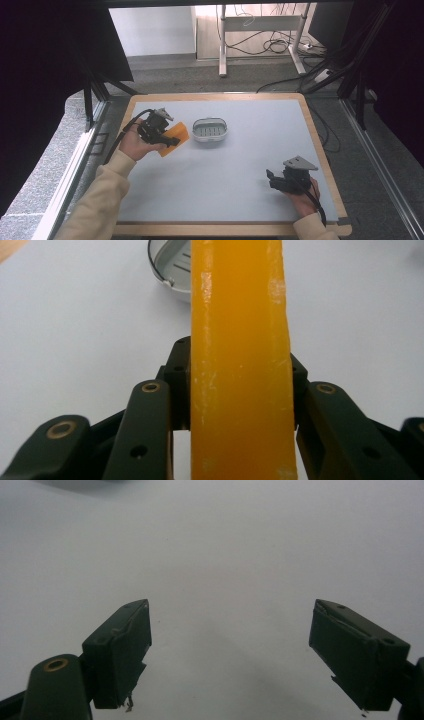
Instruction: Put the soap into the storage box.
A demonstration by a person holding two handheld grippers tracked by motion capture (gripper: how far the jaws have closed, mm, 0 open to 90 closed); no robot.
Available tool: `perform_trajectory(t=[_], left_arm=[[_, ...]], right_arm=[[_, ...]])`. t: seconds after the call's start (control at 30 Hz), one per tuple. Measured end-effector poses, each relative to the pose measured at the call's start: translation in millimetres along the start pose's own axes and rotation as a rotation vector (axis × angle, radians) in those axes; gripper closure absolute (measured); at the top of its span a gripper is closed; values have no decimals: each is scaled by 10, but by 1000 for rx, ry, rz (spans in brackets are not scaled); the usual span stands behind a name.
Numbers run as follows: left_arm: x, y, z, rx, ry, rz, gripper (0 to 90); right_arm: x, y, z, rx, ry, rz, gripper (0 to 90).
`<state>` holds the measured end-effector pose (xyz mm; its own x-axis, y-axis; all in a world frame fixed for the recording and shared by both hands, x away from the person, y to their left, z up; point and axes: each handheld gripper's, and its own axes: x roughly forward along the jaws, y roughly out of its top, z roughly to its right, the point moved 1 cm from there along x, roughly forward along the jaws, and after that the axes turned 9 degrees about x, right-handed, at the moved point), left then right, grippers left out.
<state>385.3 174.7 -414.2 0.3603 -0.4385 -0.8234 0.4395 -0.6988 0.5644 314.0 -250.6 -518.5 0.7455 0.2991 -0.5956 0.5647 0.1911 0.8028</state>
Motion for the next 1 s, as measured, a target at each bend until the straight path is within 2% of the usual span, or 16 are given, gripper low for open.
perform_trajectory(t=[0.4, 0.7, 1.0], left_arm=[[40, 147, -53, 34, 5, -9, 620], [110, 280, -50, 82, -3, -29, 620], [146, 450, -56, 93, -3, -22, 620]], right_arm=[[8, -4, -7, -8, 11, -3, 171], [15, -6, 0, -8, 7, -6, 170], [19, -8, 3, -9, 2, -6, 169]])
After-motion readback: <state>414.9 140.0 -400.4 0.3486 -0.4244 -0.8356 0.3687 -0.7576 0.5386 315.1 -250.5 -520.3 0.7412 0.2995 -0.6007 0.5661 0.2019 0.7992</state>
